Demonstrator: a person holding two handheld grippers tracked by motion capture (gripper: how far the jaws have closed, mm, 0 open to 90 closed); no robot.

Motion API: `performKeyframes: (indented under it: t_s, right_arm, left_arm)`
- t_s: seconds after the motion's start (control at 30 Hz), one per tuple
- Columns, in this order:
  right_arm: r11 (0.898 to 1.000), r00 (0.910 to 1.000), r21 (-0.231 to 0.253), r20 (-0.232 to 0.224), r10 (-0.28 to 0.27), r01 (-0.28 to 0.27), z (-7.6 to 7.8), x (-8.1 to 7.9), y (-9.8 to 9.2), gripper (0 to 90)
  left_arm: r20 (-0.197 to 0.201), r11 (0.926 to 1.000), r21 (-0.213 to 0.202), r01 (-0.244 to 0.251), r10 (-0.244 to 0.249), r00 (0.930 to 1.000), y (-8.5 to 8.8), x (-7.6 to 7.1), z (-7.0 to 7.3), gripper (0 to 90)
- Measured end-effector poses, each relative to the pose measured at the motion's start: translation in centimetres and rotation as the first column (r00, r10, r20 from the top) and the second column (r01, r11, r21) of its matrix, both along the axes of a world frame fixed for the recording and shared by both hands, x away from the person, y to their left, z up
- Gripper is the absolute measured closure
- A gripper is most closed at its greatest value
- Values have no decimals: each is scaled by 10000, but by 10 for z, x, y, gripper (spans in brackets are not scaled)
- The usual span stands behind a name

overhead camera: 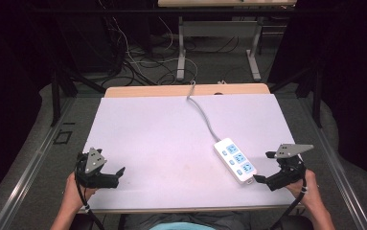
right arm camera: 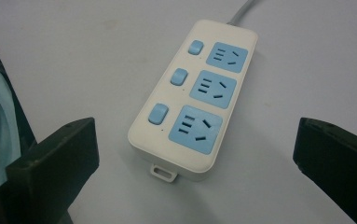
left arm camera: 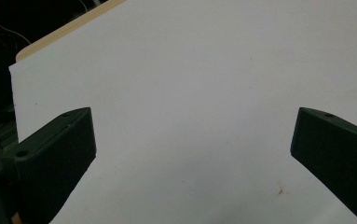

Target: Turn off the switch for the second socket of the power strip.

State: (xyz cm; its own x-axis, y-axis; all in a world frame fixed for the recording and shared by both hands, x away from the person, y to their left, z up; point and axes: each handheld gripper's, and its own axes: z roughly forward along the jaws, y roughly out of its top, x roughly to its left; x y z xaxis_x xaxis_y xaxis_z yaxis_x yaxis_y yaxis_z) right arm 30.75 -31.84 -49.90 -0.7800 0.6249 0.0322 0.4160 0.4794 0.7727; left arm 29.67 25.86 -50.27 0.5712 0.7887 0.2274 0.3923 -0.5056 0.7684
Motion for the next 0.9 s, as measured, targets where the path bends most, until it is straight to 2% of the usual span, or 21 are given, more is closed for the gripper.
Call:
performKeyframes:
  t_s: [0.1, 0.2, 0.3, 0.47, 0.5, 0.67, 0.73, 0.77, 0.9]
  right_arm:
    - [9999, 9999, -86, 75, -70, 70, 1, 0, 0, 0]
    - [9999, 9999, -148, -109, 36, -38, 2, 1, 0, 0]
    - [9999, 9999, -98, 19, 114, -114, 2, 2, -1, 0]
    - [9999, 9999, -56, 2, -131, 131, 2, 1, 2, 0]
    - [9998, 9999, -158, 35, -105, 105, 3, 1, 1, 0]
    - [10000, 10000, -46, 86, -33, 33, 6, 3, 1, 0]
    - [9999, 10000, -60, -32, -82, 82, 8, 3, 1, 0]
    - [10000, 9999, -22, 89, -73, 73, 8, 3, 2, 0]
    - [9999, 10000, -154, 78, -22, 23, 10, 4, 4, 0]
  left_arm:
    - [38, 10000, 14, -21, 21, 10000, 0, 0, 0, 1]
    - [8, 10000, -19, -44, 44, 10000, 0, 0, 0, 1]
    - [58, 10000, -40, -64, 64, 10000, -2, 0, -1, 1]
    - [40, 10000, 93, 16, -16, 10000, -2, 0, -2, 1]
    - [99, 10000, 86, 1, -2, 10000, -2, 0, -2, 1]
    - [71, 9998, 185, 53, -54, 10000, -3, 0, -2, 1]
    - [91, 9998, 172, 33, -35, 10000, -3, 0, -2, 1]
    - [119, 9998, 201, 21, -24, 9999, -3, 0, -2, 1]
    - [47, 9997, 245, 47, -48, 10000, -3, 0, -2, 1]
